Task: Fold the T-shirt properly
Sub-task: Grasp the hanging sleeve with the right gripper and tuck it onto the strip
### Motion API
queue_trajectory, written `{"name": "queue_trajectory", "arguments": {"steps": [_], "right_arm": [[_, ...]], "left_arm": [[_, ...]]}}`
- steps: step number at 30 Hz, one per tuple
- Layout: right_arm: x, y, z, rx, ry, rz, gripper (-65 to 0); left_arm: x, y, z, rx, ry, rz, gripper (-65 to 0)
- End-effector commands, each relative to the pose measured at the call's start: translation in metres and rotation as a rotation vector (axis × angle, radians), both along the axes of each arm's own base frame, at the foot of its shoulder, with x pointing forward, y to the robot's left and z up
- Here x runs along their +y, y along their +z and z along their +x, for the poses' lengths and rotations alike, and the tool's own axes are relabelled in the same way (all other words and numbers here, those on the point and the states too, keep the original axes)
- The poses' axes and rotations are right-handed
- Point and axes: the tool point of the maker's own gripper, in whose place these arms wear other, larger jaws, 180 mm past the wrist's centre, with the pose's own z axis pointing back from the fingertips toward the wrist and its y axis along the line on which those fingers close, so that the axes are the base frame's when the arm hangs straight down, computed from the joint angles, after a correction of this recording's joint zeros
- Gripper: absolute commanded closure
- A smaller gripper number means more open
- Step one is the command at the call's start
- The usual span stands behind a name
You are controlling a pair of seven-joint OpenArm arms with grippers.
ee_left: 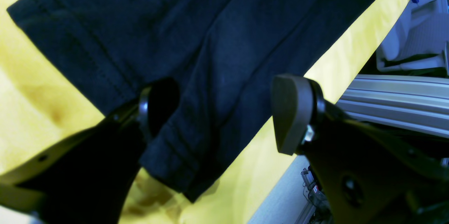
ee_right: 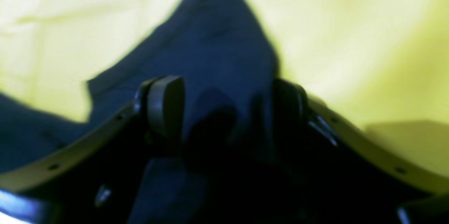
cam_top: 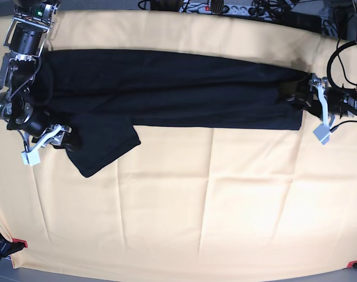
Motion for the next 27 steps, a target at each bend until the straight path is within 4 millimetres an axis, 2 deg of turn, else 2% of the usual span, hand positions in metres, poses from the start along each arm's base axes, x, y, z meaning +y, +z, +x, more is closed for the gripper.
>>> {"name": "queue_trajectory", "arguments": {"steps": [1, 5, 7, 9, 12, 13, 16, 19, 24, 27], "right_arm": [[0.004, 0.012, 0.005, -0.035, 0.023, 0.016, -40.7], [0.011, 0.020, 0.007, -0.062, 0.026, 0.079, -40.6], [0.013, 0.025, 0.009, -0.075, 0.025, 0.098, -38.2], [0.013, 0.027, 0.012, -0.084, 0.024, 0.099, -29.4], [0.012, 0.033, 0.017, -0.096, 0.026, 0.094, -4.2], [0.011, 0.035, 0.018, -0.101, 0.026, 0.092, 0.0], [0.009, 0.045, 0.022, -0.124, 0.032, 0.108, 0.0], [0.019, 0.060, 0.013, -0.121, 0.101, 0.156, 0.0], [0.050, 0.088, -0.026, -0.132, 0.301, 0.218, 0.0], [0.056, 0.095, -0.047, -0.157, 0.349, 0.146, 0.0]], "left_arm": [[0.006, 0.012, 0.007, -0.035, -0.002, 0.008, -43.7], [0.006, 0.012, 0.007, -0.035, -0.003, 0.008, -43.7], [0.006, 0.012, 0.007, -0.035, -0.003, 0.008, -43.7], [0.006, 0.012, 0.007, -0.035, -0.003, 0.008, -43.7], [0.006, 0.013, 0.008, -0.037, -0.003, 0.008, -43.7], [0.006, 0.013, 0.008, -0.038, -0.003, 0.008, -43.7], [0.006, 0.013, 0.009, -0.040, -0.003, 0.008, -43.7], [0.006, 0.013, 0.009, -0.040, -0.003, 0.008, -43.7], [0.006, 0.013, 0.009, -0.043, -0.006, 0.008, -43.7], [0.006, 0.014, 0.009, -0.045, -0.008, 0.009, -43.7]]}}
